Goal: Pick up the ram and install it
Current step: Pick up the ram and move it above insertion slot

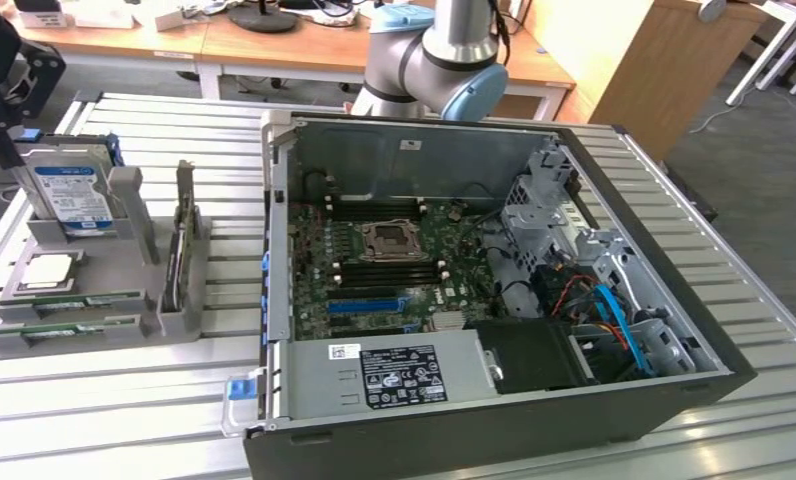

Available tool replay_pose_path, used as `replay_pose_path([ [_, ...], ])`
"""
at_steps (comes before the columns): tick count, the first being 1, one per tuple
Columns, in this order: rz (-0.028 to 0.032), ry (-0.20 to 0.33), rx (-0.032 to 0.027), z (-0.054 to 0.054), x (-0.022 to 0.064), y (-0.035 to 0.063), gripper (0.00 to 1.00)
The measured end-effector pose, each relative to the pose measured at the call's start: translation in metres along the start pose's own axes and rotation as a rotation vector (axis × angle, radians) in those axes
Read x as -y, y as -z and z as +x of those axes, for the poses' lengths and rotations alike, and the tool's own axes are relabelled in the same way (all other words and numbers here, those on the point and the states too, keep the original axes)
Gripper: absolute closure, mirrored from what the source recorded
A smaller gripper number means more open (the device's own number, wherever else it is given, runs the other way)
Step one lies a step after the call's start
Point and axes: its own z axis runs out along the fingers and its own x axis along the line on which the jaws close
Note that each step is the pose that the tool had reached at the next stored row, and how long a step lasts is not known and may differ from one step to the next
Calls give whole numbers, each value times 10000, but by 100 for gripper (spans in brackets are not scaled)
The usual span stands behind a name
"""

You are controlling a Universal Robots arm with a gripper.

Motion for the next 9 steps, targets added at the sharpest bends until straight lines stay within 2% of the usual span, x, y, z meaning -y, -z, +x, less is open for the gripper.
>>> replay_pose_path([
  [9, -74, 1385, -203, 0, 0, -8, 89],
])
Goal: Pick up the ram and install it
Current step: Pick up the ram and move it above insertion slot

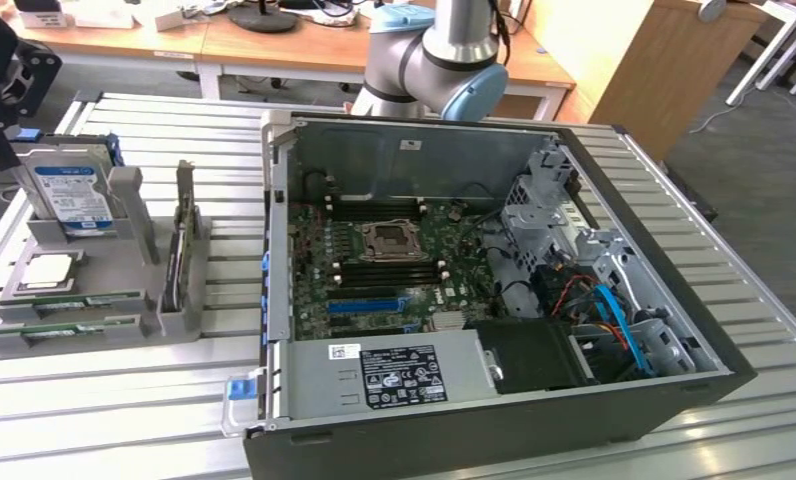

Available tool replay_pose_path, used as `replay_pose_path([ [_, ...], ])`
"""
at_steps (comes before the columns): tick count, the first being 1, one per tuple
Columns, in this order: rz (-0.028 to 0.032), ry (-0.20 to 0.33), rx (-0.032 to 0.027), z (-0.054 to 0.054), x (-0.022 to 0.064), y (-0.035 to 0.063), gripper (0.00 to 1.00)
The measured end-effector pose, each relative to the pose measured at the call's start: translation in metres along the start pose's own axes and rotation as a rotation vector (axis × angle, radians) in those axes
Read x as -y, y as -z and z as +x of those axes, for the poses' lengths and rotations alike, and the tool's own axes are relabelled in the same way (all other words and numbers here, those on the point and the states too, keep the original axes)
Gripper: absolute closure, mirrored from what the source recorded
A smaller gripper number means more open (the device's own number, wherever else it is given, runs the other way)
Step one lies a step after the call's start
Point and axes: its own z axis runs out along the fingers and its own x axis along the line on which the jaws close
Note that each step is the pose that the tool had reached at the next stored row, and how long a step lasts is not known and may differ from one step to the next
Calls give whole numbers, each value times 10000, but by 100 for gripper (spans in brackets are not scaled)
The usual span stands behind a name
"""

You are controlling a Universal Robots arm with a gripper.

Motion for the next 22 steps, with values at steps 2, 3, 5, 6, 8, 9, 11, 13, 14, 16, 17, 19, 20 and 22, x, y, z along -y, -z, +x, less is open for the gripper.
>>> replay_pose_path([
  [2, -15, 301, -42, 0, 0, -2, 89],
  [3, -20, 423, -58, 0, 0, -2, 89],
  [5, -21, 473, -64, 0, 0, -2, 89],
  [6, -21, 473, -65, 0, 0, -1, 89],
  [8, -21, 474, -64, 0, 0, -2, 89],
  [9, -21, 474, -64, 0, 0, -2, 89],
  [11, -21, 474, -64, 0, 0, -2, 89],
  [13, -17, 520, -64, 0, 1, -2, 89],
  [14, -10, 575, -66, 0, 1, -2, 89],
  [16, 15, 727, -84, 0, 1, -3, 89],
  [17, 27, 827, -99, 0, 0, -2, 89],
  [19, 49, 1049, -127, 0, 1, -2, 89],
  [20, 53, 1167, -137, 1, 1, -1, 89],
  [22, 59, 1404, -149, 0, 0, -3, 89],
])
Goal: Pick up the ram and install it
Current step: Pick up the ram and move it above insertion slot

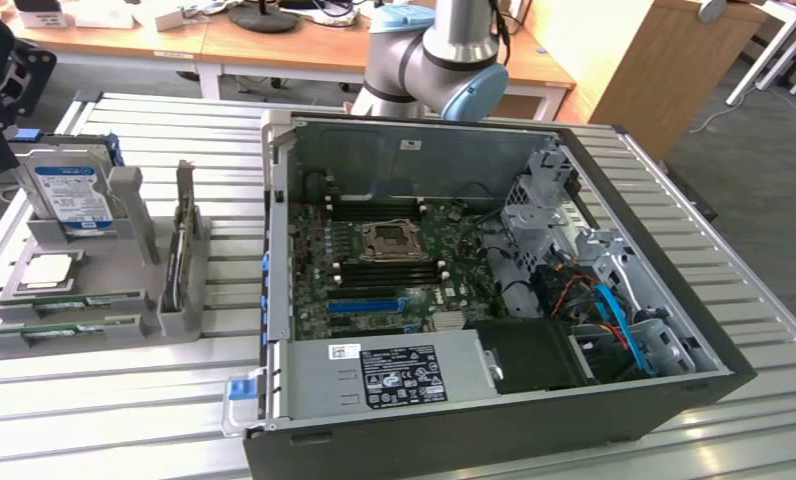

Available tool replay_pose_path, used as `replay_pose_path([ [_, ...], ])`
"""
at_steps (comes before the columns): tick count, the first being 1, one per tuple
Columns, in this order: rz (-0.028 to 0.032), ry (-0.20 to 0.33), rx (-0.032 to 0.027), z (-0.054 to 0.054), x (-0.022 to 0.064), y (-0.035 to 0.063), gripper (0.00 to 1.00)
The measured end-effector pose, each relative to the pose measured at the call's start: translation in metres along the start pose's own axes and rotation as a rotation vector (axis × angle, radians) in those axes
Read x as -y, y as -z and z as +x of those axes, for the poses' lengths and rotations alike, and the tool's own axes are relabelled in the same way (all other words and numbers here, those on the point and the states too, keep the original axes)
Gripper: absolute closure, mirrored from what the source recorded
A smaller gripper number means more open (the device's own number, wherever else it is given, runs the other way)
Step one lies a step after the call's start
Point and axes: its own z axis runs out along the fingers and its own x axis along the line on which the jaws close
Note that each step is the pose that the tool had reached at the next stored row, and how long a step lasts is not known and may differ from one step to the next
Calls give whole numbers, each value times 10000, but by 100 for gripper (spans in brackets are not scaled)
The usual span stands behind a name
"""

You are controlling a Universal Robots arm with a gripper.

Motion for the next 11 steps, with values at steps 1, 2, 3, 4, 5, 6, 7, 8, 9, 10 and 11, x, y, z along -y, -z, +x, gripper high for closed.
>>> replay_pose_path([
  [1, 3, 117, -7, 0, 0, 0, 89],
  [2, 6, 235, -12, 0, 0, -2, 89],
  [3, 9, 353, -19, 0, 0, -2, 89],
  [4, 12, 471, -25, 0, 0, -4, 89],
  [5, 15, 590, -33, 0, 0, -4, 89],
  [6, 18, 716, -40, 0, 0, -5, 89],
  [7, 21, 834, -46, 0, 0, -6, 89],
  [8, 24, 954, -51, 0, 1, -7, 89],
  [9, 28, 1080, -59, 0, 0, -8, 89],
  [10, 31, 1216, -66, 0, 1, -9, 89],
  [11, 35, 1356, -74, 0, 1, -10, 89],
])
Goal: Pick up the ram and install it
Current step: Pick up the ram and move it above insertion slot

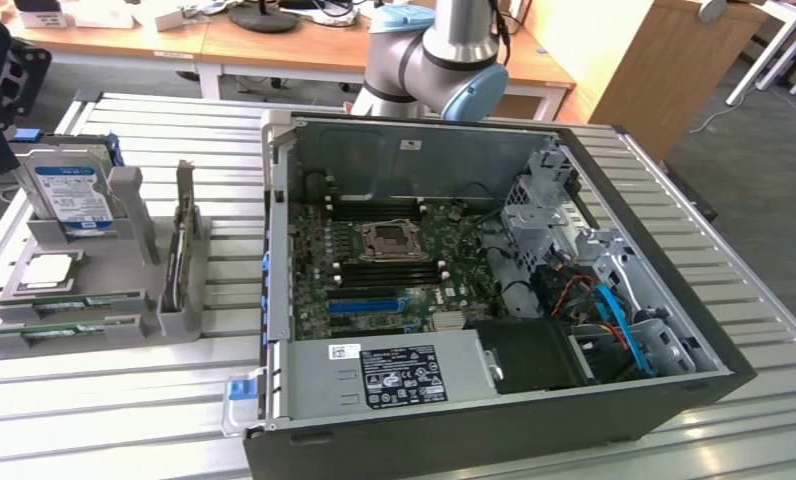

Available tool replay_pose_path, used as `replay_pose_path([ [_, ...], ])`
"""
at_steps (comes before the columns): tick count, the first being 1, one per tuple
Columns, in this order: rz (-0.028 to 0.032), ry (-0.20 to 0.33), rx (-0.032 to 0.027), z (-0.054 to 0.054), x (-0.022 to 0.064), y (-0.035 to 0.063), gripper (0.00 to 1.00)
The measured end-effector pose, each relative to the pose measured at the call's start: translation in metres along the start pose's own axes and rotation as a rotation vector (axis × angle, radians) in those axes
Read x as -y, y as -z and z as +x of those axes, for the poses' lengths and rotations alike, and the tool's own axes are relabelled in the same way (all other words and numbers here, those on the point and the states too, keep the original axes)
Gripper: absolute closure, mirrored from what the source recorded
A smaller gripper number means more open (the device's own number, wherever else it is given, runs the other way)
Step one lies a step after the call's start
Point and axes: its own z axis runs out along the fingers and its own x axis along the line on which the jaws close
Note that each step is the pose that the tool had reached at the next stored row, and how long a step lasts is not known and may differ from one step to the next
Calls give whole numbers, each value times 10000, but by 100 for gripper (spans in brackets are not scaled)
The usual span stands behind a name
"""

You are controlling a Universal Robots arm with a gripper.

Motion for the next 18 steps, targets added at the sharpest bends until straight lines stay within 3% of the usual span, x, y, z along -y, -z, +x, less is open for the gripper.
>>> replay_pose_path([
  [18, 80, 3117, -170, 0, 1, -24, 89],
])
